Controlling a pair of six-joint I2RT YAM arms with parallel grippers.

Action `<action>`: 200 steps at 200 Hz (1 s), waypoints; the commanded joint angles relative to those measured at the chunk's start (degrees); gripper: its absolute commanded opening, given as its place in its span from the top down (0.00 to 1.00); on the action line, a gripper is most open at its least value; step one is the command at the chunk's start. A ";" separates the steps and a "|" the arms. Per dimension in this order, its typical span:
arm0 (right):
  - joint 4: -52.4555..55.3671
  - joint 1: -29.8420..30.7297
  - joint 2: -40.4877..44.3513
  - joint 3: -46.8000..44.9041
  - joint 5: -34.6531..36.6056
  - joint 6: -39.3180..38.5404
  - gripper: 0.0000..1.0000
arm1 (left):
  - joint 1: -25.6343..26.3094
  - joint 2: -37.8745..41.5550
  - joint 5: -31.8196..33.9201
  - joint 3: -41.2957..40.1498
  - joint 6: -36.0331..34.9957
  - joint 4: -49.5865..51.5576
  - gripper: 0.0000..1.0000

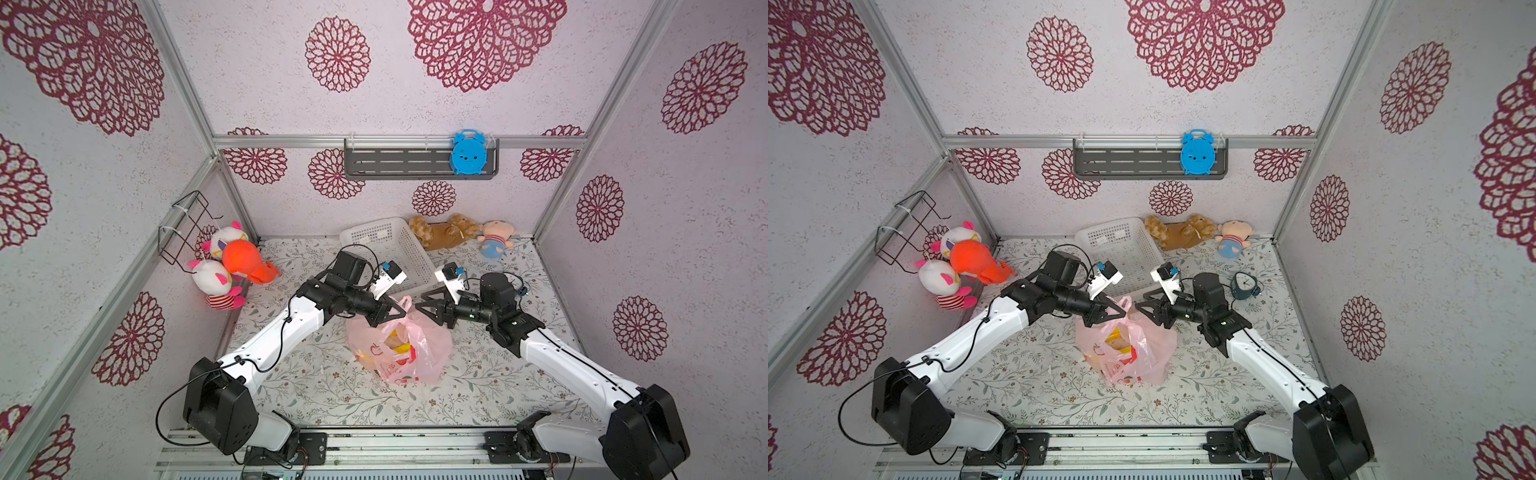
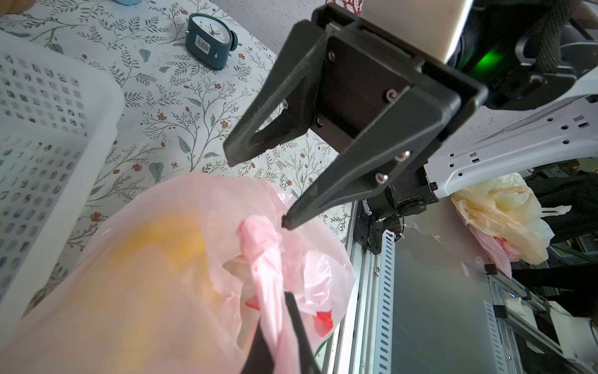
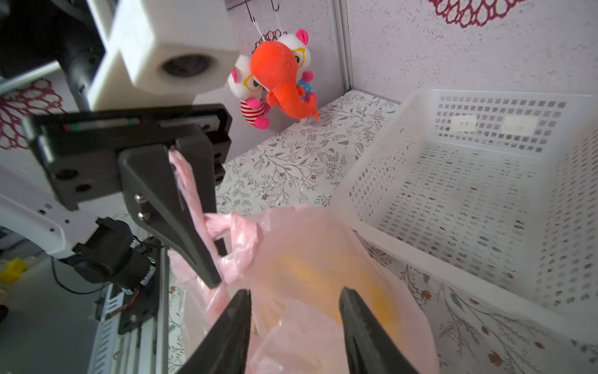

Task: Place the banana into a plastic bag & tie a knot
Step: Cross the plastic bag at the center of the board.

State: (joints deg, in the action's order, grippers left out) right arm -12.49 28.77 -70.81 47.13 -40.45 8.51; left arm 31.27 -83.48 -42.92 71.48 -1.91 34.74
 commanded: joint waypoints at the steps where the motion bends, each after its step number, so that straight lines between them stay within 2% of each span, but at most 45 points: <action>1: -8.56 0.23 -2.47 2.42 -8.12 11.69 0.54 | 0.37 0.82 0.64 -0.61 -1.07 -2.05 1.00; 24: -11.71 0.45 -5.47 3.90 -10.63 15.48 0.59 | 0.56 1.12 0.59 -0.91 -1.16 -2.05 1.00; 53: -11.78 1.65 -8.43 5.98 -11.87 15.98 0.68 | 0.81 1.31 0.82 -1.42 -1.08 -2.31 1.00; 65: -11.65 2.20 -9.15 6.72 -12.26 15.93 0.78 | 0.81 1.31 1.05 -1.43 -0.89 -2.31 1.00; 79: -11.42 2.34 -9.48 7.17 -13.00 15.87 1.00 | 0.88 1.24 1.46 -1.52 -0.44 -2.23 1.00; 101: -7.94 2.11 -7.89 6.84 -9.23 13.06 1.00 | 0.95 1.55 2.40 -2.10 0.72 -1.95 0.77; 113: -7.39 1.59 -6.85 6.12 -8.18 12.68 1.00 | 0.91 2.29 2.98 -3.09 1.32 -2.58 0.71; 135: -7.35 0.77 -5.28 4.71 -7.30 12.76 1.00 | 0.90 3.53 3.74 -5.05 2.21 -4.24 0.66; 200: -6.52 -0.54 -2.25 1.31 -6.34 12.32 1.00 | 0.93 4.62 4.33 -5.92 2.98 -4.68 0.65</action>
State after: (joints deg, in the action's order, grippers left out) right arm -19.07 29.02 -75.81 49.58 -47.72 22.06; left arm 31.79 -80.29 -39.07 66.11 0.71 31.73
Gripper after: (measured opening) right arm 0.051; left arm 0.344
